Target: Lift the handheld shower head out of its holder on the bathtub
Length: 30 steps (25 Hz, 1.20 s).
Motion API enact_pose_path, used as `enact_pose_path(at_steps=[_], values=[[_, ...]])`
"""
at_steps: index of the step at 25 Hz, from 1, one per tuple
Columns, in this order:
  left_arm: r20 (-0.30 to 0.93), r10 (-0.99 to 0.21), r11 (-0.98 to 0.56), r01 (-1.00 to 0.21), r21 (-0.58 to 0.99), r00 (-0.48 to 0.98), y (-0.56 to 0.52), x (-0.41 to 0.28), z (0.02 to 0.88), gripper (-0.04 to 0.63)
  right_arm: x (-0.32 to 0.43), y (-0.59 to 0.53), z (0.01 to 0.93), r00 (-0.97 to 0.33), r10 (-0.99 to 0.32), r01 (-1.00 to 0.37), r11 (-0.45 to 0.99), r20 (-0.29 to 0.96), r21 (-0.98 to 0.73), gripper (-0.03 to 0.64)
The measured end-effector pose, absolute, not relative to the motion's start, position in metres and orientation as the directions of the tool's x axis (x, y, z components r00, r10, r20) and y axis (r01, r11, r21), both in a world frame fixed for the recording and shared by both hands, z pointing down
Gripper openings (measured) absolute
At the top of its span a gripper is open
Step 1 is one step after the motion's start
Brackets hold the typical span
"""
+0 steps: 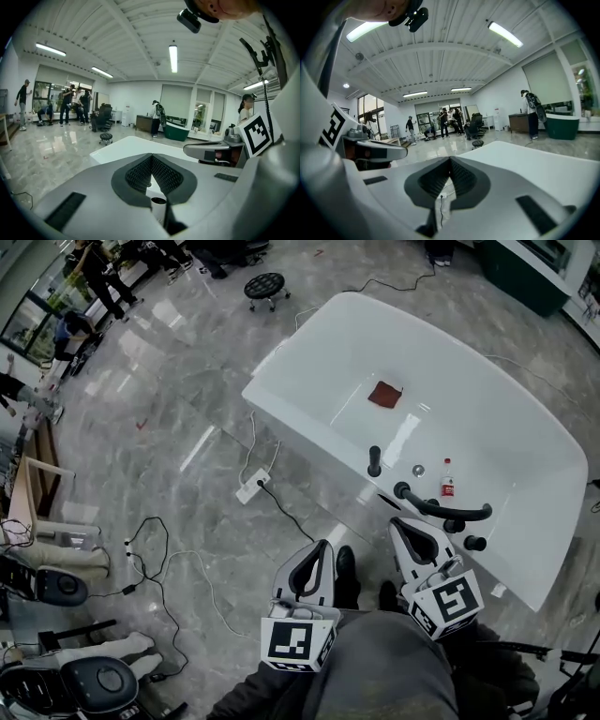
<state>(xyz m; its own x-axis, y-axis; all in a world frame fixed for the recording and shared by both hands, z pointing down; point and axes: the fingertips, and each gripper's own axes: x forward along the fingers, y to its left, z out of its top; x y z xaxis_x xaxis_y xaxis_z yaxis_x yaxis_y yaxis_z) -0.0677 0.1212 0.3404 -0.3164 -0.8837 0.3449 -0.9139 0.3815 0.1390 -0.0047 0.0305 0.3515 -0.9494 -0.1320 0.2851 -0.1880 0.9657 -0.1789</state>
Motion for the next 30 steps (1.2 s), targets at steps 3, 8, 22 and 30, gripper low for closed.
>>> enact_pose_path(at_steps=[3,8,22,30], values=[[0.341,-0.891,0.366,-0.919,0.146,-0.3,0.118,-0.098,0.338,0.003,-0.031,0.03,0.347,-0.945,-0.149,-0.203,0.965,0.291,-0.165,0.005],[0.328,-0.908,0.325,-0.931,0.165,-0.258,0.109,-0.13,0.334,0.003,-0.057,0.018,0.333,-0.933,-0.225,-0.269,0.954,0.28,-0.132,0.005],[0.372,-0.921,0.189,-0.968,0.165,-0.116,0.039,-0.146,0.337,0.003,-0.062,-0.054,0.329,-0.885,-0.384,-0.43,0.891,0.262,-0.145,0.005],[0.395,-0.913,0.168,-0.977,0.128,-0.105,-0.019,-0.15,0.329,0.003,-0.066,-0.108,0.331,-0.888,-0.378,-0.431,0.881,0.26,-0.193,0.005]])
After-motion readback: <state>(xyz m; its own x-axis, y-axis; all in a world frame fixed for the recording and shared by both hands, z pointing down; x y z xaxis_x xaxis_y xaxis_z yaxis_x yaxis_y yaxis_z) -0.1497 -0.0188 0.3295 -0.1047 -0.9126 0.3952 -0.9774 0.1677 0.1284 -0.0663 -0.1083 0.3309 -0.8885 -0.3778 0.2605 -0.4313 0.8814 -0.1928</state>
